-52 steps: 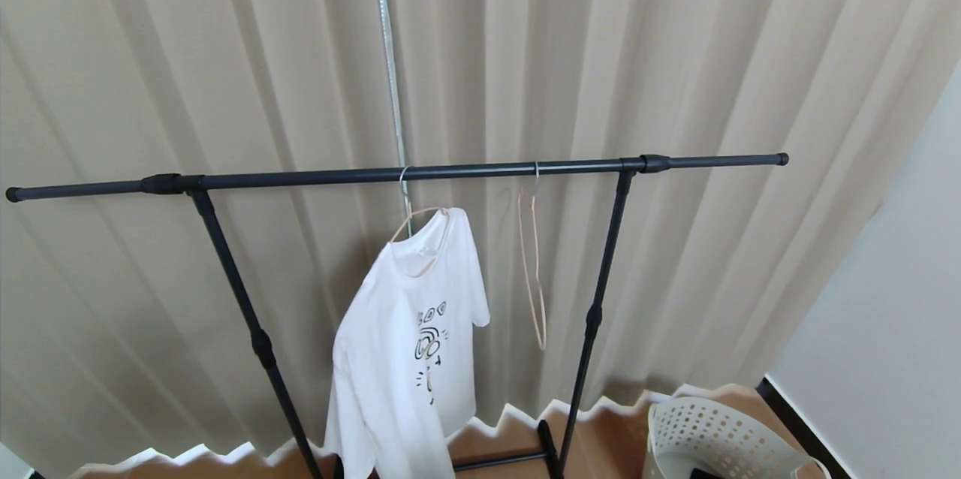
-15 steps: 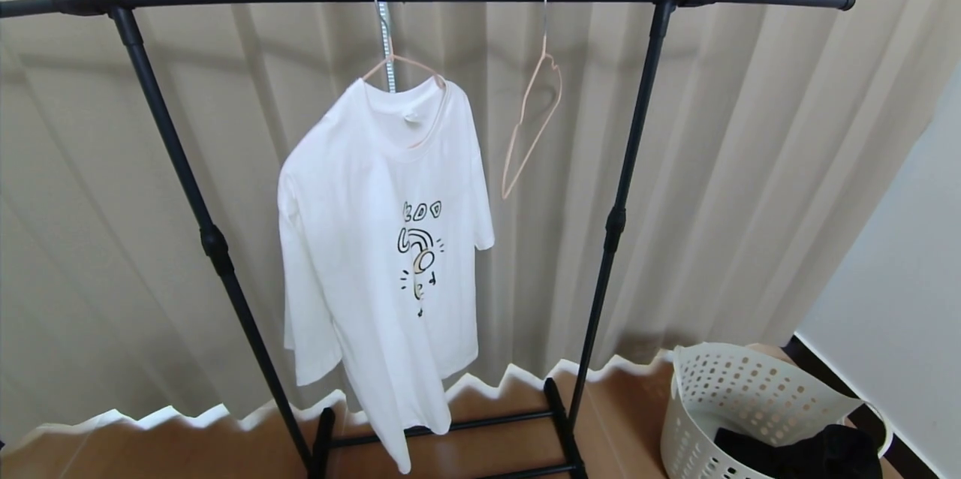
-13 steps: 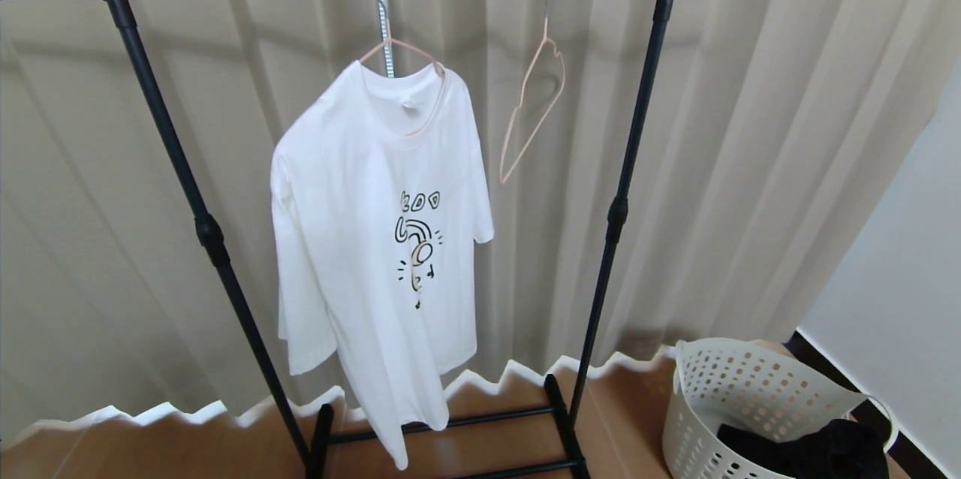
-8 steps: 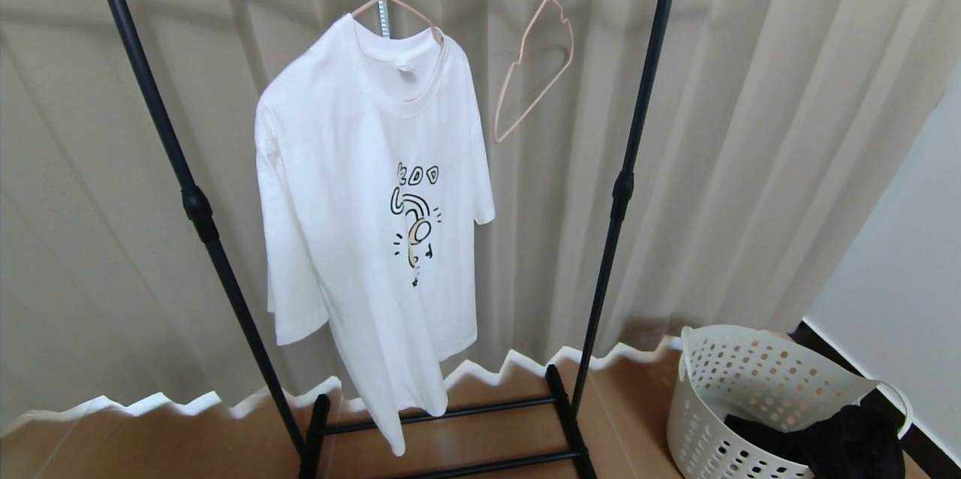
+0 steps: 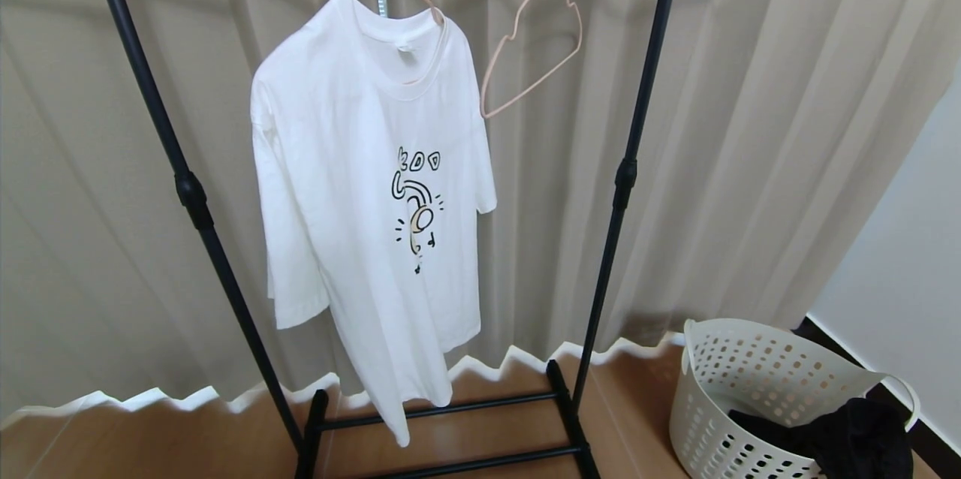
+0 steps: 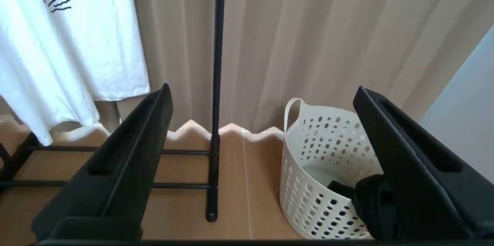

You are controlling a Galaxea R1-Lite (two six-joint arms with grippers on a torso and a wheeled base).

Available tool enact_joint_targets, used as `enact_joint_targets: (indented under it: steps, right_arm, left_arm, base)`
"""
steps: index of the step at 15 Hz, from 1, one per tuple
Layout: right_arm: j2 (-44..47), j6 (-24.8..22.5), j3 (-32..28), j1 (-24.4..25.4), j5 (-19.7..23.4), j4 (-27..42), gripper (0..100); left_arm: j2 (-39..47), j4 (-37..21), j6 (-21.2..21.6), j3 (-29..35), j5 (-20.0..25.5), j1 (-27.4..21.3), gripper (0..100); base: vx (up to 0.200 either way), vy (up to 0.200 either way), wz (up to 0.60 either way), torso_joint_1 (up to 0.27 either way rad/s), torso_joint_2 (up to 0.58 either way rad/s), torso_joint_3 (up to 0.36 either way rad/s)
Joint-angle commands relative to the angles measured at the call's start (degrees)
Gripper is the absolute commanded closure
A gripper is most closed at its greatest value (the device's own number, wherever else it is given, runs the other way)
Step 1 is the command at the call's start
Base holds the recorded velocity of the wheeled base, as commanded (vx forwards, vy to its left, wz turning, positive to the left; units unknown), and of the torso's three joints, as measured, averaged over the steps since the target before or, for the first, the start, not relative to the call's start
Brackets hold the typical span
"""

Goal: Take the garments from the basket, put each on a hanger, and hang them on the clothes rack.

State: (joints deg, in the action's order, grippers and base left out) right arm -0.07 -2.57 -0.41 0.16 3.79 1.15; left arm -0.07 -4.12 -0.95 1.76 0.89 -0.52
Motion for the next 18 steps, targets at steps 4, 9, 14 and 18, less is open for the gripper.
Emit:
enact_joint_targets:
  steps: [4,9,14,18]
  right_arm:
    - [0.07,-0.06,-0.02,0.02,-0.01,0.00,0]
    - [0.07,0.02,-0.02,0.02,-0.01,0.00,0]
    - [0.07,0.02,-0.02,0.02,-0.01,0.00,0]
    - [0.07,-0.06,-0.02,0.02,-0.01,0.00,0]
  left_arm:
    - [0.07,-0.01,-0.02,0.00,-0.01,0.00,0]
    - [0.07,-0.01,-0.02,0.00,-0.01,0.00,0]
    - [0.07,-0.01,-0.02,0.00,-0.01,0.00,0]
    - [0.07,-0.01,-0.02,0.00,-0.01,0.00,0]
  base:
    - [0.000,0.000,0.00,0.000,0.00,0.000]
    - [0.000,0.000,0.00,-0.004,0.03,0.025]
    - [0.000,0.000,0.00,-0.010,0.09,0.074]
    - [0.000,0.000,-0.60,0.002,0.01,0.006]
